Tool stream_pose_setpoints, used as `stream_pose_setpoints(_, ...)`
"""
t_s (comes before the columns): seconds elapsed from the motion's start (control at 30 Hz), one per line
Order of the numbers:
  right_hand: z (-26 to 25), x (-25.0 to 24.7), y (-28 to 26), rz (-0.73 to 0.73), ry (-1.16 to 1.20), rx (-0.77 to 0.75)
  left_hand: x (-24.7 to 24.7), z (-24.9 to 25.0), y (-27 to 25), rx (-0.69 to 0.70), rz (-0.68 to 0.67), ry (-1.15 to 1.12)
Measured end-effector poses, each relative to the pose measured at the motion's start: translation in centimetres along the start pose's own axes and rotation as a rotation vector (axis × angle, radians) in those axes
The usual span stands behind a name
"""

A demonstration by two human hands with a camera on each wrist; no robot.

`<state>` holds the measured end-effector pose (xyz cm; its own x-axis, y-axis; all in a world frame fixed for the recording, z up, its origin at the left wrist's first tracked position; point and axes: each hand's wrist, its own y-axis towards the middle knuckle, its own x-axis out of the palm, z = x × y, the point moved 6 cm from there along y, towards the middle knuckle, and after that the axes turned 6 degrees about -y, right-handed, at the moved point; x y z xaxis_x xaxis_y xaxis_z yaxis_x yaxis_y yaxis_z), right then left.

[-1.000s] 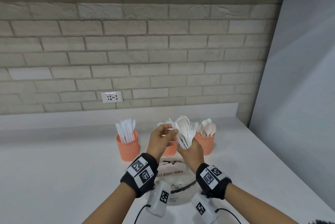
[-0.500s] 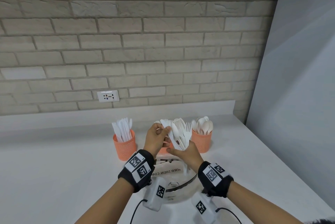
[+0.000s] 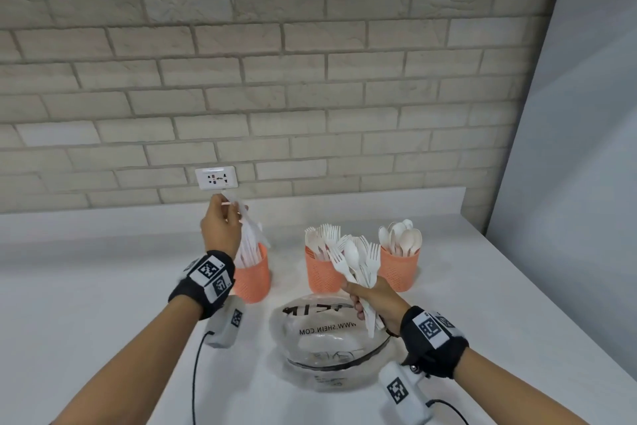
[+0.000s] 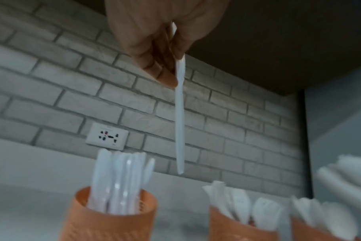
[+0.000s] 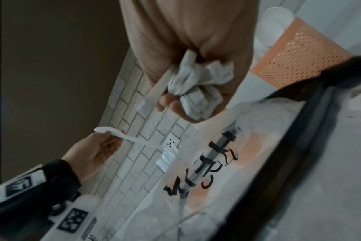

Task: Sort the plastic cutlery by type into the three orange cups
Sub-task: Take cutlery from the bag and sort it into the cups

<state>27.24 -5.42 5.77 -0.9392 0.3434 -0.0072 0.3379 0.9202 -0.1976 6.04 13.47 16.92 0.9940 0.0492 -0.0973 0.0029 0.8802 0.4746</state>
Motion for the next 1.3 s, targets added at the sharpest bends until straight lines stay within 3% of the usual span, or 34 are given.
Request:
stream_pose_setpoints(0.2,-1.0,0.8,0.5,-0.096,0.097,-0.014,1.2,-2.3,2.6,0.052,-0.109,0.345)
stream_pose_setpoints(0.53,-0.6,1.4,1.6,-0.163,0.16,0.011,4.2,-9.5,1.1,0.085,-0.375,0.578)
stream_pose_setpoints(0.77,-0.5,1.4,1.9,-0.141,0.172,-0.018,5.0,-11.1,0.5,0.222,-0.402,0.843)
stream_pose_setpoints(0.9,-0.5,1.2,1.9,-0.124,0.185,-0.016,5.5,-11.9,0.5,0.124,-0.458,0.938)
stream_pose_setpoints(1.0,-0.4,1.2,1.9,-0.099,0.186,-0.017,5.4,-9.6,0.3,0.127,-0.366,0.782)
stream_pose_setpoints(1.1,-0.1,1.3,2.0,-0.067,0.2,-0.008,5.9,-6.3,-1.5,0.055,-0.319,0.392)
stream_pose_setpoints(1.2,-0.1,1.8,2.1,-0.047,0.228,0.0,7.3,-3.6,-5.0,-0.165,-0.423,0.076)
stream_pose_setpoints(1.3,-0.2,2.3,1.9,-0.032,0.258,0.009,9.1,-2.5,-9.0,-0.411,-0.625,-0.063)
